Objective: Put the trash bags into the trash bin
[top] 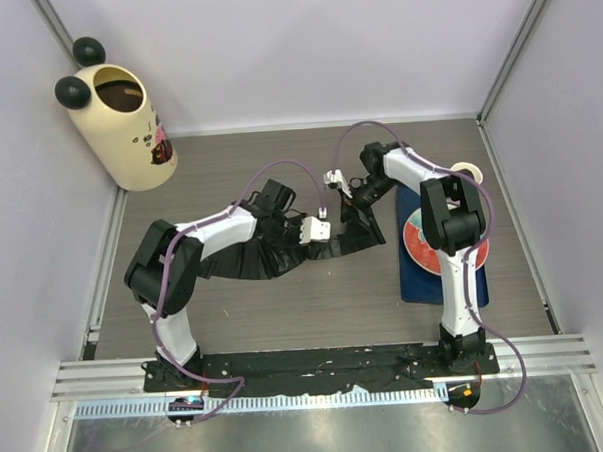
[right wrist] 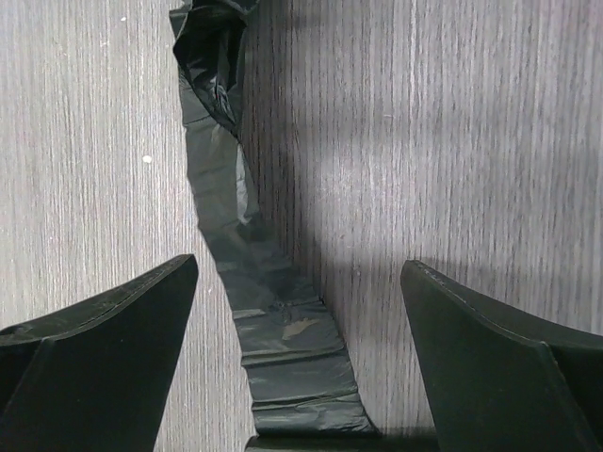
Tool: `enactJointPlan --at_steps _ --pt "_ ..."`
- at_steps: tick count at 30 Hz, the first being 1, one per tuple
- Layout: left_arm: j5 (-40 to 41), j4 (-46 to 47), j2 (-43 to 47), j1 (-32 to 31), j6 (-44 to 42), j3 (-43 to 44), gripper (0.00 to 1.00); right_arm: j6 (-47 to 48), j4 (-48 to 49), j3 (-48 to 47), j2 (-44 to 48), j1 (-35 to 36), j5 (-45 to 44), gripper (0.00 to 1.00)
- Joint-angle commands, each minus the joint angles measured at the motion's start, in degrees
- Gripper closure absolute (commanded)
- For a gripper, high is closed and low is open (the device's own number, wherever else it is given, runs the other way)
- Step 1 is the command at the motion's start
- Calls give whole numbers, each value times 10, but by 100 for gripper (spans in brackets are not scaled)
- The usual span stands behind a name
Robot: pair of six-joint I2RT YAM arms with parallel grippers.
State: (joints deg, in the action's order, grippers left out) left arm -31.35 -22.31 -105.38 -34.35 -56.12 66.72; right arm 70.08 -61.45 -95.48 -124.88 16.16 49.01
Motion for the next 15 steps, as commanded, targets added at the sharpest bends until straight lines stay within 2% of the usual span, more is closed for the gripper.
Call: enactJointPlan --at_steps 1,4,7,10,11,13,14,15 --pt "-26 85 31 6 -8 -12 100 51 -111 -70 -36 16 28 4" --pt "-24 105 34 9 -10 -21 100 59 -149 -95 -61 24 26 4" --pt "-23 105 31 12 -12 -18 100 73 -191 -130 -89 26 27 9" --pt "-13 111 25 17 3 -10 100 88 -245 -168 -119 27 31 28" --pt "-11 111 19 21 7 -2 100 78 -250 -180 -121 27 32 38" --pt "-6 105 12 23 15 8 100 60 -249 -187 -127 27 32 93" --pt "-6 100 11 24 19 14 100 51 -249 -197 -132 27 32 99" --pt "-6 99 11 24 19 15 100 11 -240 -202 -134 27 30 99"
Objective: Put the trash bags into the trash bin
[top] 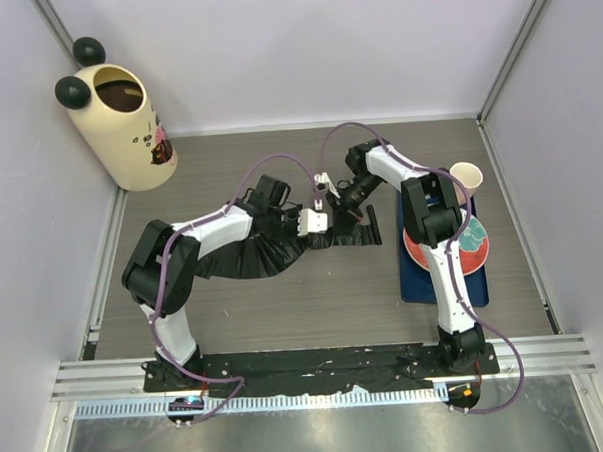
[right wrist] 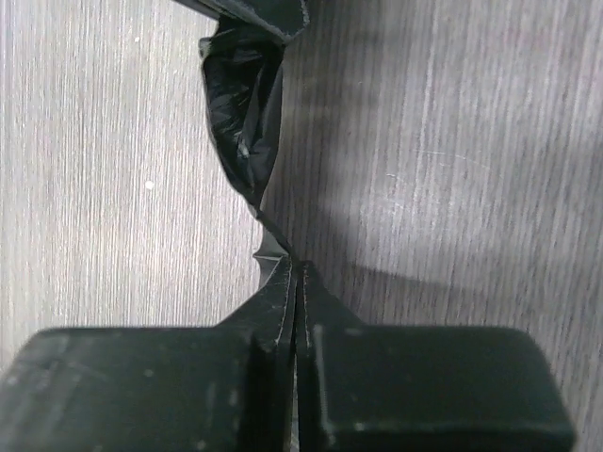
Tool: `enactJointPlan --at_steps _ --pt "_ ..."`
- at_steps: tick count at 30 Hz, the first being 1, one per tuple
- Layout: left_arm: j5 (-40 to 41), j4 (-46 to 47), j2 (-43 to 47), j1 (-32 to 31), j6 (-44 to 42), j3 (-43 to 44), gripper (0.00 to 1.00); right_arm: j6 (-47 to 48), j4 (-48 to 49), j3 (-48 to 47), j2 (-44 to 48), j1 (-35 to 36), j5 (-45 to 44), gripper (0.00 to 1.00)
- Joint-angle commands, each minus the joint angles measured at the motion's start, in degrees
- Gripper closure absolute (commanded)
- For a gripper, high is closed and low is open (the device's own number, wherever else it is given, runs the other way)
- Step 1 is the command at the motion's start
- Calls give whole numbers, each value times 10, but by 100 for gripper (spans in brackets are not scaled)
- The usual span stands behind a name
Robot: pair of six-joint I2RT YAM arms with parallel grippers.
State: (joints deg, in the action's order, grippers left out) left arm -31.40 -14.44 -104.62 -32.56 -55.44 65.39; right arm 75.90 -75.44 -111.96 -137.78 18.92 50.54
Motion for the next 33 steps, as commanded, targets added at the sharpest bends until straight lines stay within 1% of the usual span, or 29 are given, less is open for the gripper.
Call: enactJointPlan --at_steps 1,2,3,4,5,6,7,8,10,12,14,18,19,21,22,23,24,25,26,27,28,30,31,33 --pt "-9 15 3 7 10 32 100 -84 -85 -43 -7 -2 12 99" --pt "-9 0 3 6 8 33 100 -114 -47 -44 -4 -5 8 99" --pt "-12 -15 5 6 5 37 100 -196 -17 -41 0 -8 0 99" --pt "-14 -31 6 5 3 43 100 -217 9 -25 6 -12 -5 99" --pt "-16 -80 9 4 -12 46 100 -240 54 -13 21 -18 -12 99" --pt "-20 -102 15 5 -22 45 100 -271 83 0 33 -26 -18 99" --pt "-20 -123 21 4 -40 32 100 -295 116 23 40 -29 -25 100" --pt "-18 -152 28 4 -60 20 100 -303 128 31 45 -29 -53 99" --pt "-17 -176 50 4 -106 -13 100 -317 141 39 47 -34 -70 99" --pt "-18 -206 60 5 -132 -25 100 -327 147 40 44 -36 -84 99" --pt "-19 -236 63 4 -151 -31 100 -357 173 47 47 -36 -91 99" --pt "-17 -245 64 3 -154 -45 100 -408 213 52 47 -41 -114 99" --pt "-16 -246 65 1 -147 -48 100 -410 215 48 46 -42 -107 99" --pt "-12 -241 60 2 -123 -37 100 -381 198 47 52 -41 -79 99" --pt "-15 -240 57 10 -89 -13 99 -363 173 48 56 -39 -52 99" --pt "-29 -222 56 16 -65 -2 90 -343 155 48 64 -30 -44 99" --pt "-42 -213 57 23 -49 10 64 -299 138 50 66 -27 -35 99" --pt "-53 -200 58 38 -32 25 53 -282 112 56 71 -24 -27 99" --pt "-64 -160 62 46 13 28 44 -270 108 62 80 -19 -21 99" --pt "-85 -145 63 52 24 32 31 -254 105 70 88 -18 -16 99" --pt "-92 -132 61 59 31 35 21 -250 105 82 94 -18 -11 99" --pt "-103 -104 50 60 39 36 18 -243 105 92 111 -17 -6 99" --pt "-110 -100 44 60 39 40 1 -235 105 99 116 -17 -6 99" --pt "-130 -84 22 60 60 50 0 -225 103 108 132 -16 -4 99"
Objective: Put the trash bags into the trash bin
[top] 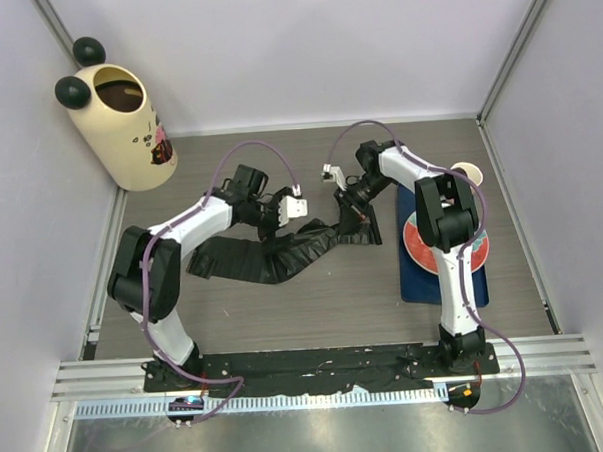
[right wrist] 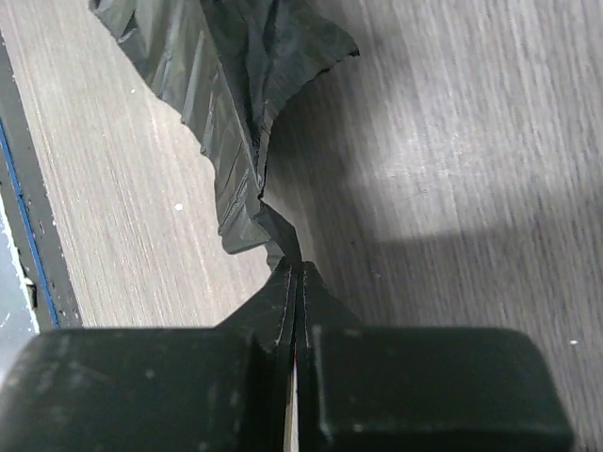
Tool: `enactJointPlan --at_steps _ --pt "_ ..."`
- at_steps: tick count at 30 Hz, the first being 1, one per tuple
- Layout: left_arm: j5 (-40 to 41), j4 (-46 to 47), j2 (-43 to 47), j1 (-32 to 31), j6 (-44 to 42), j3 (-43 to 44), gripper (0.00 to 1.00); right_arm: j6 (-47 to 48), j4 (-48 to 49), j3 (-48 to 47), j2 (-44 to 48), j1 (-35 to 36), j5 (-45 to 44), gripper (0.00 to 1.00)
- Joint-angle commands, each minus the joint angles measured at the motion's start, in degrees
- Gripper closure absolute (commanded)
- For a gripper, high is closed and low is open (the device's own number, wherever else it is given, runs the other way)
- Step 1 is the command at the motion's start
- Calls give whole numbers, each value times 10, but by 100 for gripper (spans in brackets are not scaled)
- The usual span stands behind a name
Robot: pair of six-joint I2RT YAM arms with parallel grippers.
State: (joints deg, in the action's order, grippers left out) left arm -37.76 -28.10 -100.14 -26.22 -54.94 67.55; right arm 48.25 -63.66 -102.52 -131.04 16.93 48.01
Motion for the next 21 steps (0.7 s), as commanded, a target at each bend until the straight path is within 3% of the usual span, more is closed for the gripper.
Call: enactJointPlan --at_steps 1,9,19,21 --pt "-74 57 -31 -3 62 46 0 61 -15 21 71 4 23 99" --pt "-127 65 -136 -14 167 175 0 85 -9 43 105 12 34 99" --pt "-195 -109 -193 -30 58 242 0 83 -1 39 117 14 47 99" --pt "-199 -140 -200 -31 49 246 12 81 0 39 117 14 51 99"
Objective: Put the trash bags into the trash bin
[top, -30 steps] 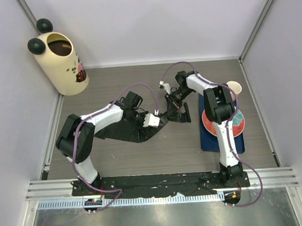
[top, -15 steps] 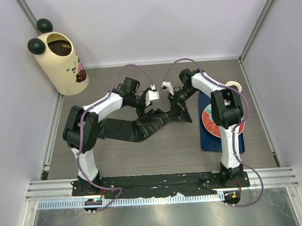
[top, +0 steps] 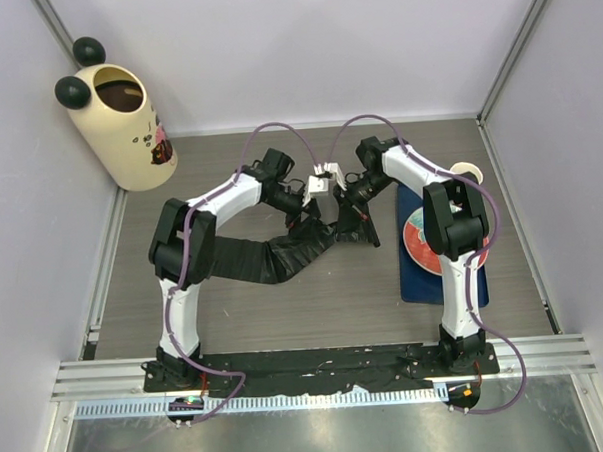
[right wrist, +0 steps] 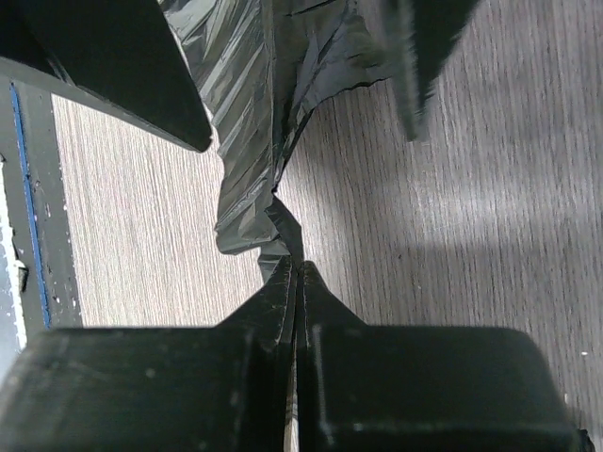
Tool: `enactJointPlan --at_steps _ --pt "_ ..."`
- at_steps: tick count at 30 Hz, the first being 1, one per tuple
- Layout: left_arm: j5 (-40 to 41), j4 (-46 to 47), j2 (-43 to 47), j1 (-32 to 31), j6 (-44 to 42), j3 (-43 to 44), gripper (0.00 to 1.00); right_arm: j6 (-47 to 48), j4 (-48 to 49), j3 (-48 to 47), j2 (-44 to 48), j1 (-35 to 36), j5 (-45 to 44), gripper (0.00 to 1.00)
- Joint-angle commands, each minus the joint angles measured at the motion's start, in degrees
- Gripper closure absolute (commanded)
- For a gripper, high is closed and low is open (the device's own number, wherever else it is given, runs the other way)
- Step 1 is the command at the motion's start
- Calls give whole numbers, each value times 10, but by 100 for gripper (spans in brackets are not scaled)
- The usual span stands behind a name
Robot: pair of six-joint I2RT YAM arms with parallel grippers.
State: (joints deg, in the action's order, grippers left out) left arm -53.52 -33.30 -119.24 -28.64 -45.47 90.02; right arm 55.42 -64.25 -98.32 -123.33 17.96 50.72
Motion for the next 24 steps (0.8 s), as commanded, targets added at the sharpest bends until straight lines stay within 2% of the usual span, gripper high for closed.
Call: enactJointPlan --at_steps 1,2,4,5,7,8,13,14,15,17,18,19,20,24 --pt "-42 -98 -12 -7 -48 24 17 8 7 -2 40 3 25 99" --pt "-43 -107 -14 -7 -53 29 30 8 8 -2 40 3 27 99" --pt "-41 -118 -15 -7 -54 28 45 6 11 -1 40 2 29 99" --pt "-41 -115 -13 -7 -51 24 60 7 12 -1 40 2 30 99" --pt "-32 -97 -8 -7 -37 19 80 3 16 -2 38 2 30 99" --pt "-27 -87 -6 -7 -28 13 100 1 18 -2 39 2 30 99" --pt "-4 16 18 -7 49 -23 100 -36 42 -2 29 1 17 99" --pt "9 20 23 -13 46 -31 100 -90 60 1 28 0 5 99" --pt "26 17 30 -20 23 -40 100 -131 129 16 27 -4 -23 99" --pt "58 13 73 -40 -7 -91 100 -194 177 23 8 -27 -55 99" --pt "61 3 91 -45 -20 -112 100 -203 189 3 -3 -35 -68 99" --pt "69 -17 116 -53 -69 -130 100 -217 189 -11 -29 -42 -82 99" --pt "88 -30 127 -66 -84 -164 100 -226 186 -24 -36 -51 -84 99" --pt "110 -71 151 -70 -114 -202 100 -248 203 -27 -41 -53 -102 99"
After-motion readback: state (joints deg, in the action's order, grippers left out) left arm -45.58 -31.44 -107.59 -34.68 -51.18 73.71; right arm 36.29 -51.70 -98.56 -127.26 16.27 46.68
